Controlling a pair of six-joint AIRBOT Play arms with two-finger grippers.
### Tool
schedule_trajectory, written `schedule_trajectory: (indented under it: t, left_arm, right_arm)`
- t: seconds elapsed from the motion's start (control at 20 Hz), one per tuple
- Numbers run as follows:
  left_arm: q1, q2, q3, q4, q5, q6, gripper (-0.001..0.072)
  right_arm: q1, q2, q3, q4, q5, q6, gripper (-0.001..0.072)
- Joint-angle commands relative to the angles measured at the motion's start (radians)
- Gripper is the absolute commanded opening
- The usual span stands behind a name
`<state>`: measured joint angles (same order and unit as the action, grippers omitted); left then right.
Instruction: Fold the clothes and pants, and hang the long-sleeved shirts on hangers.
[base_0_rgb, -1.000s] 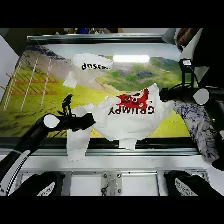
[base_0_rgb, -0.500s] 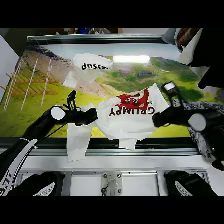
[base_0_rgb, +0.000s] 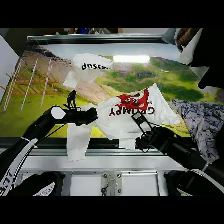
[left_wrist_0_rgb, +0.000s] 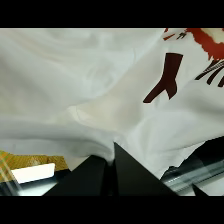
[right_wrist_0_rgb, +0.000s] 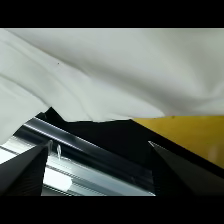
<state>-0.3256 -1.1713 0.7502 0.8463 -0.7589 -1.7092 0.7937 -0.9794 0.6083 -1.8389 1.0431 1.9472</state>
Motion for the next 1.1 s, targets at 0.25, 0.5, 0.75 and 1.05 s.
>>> schedule_trajectory:
  t: [0.25, 0.5, 0.75, 1.05]
  left_arm:
    - [-0.001, -0.001, 0.001, 0.000, 0.000, 0.000, 0.0020]
    - [-0.001, -0.001, 0.001, 0.000, -0.008, 0.000, 0.0020]
    - [-0.001, -0.001, 0.001, 0.000, -0.013, 0.000, 0.0020]
    - [-0.001, -0.001, 0.000, 0.000, -0.019, 0.000, 0.0020]
  right_arm:
    - [0.074, -0.209, -0.006, -0.097, -0.044, 0.385, 0.0638]
    - [0.074, -0.224, -0.006, -0.136, -0.089, 0.449, 0.0508]
    - [0.066, -0.224, -0.006, -0.216, -0.089, 0.555, 0.0507]
    - [-0.034, -0.188, -0.004, -0.222, -0.086, 0.582, 0.0507]
